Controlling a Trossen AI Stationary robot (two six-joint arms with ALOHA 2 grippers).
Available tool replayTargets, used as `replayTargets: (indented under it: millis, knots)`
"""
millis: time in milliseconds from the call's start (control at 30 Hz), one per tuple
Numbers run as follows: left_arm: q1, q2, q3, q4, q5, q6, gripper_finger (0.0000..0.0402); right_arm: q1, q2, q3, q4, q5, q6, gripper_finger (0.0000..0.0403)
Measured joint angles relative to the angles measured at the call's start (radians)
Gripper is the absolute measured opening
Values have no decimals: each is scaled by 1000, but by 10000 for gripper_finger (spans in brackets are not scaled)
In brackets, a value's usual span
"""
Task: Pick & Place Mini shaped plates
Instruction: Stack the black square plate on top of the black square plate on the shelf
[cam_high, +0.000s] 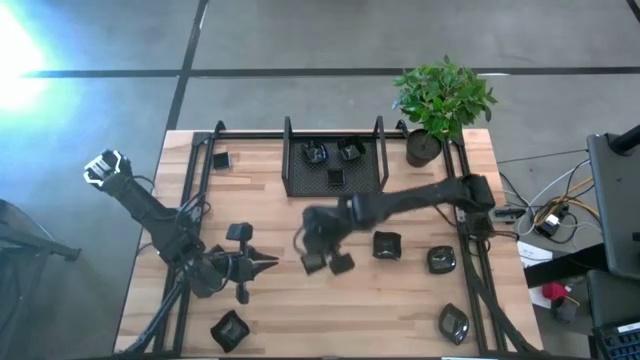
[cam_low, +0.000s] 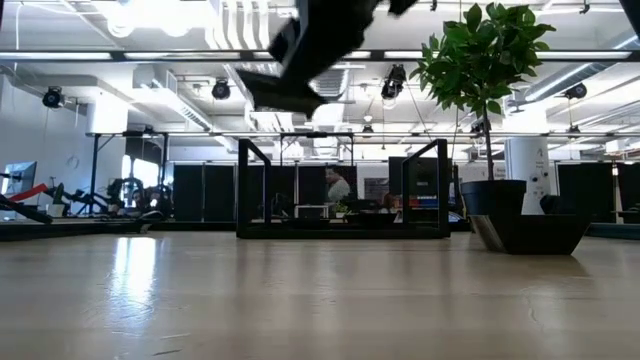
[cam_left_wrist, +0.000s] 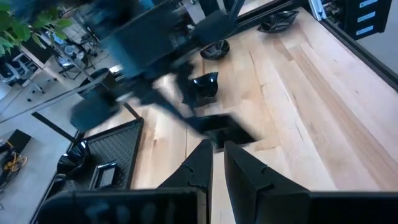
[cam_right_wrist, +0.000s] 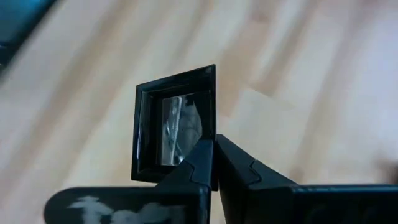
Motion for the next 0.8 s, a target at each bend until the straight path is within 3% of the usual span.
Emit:
replayTargets:
  millis: [200, 600, 800]
  knots:
    - [0, -1, -1, 1, -29, -4, 37, -163, -42, -84, 0, -1, -44, 9]
    - [21, -1, -3, 0, -308, -37, 37, -463, -41, -153, 18, -3, -90, 8]
    - [81, -2, -3, 0, -325, -48, 37, -555, -33, -172, 32, -7, -105, 8]
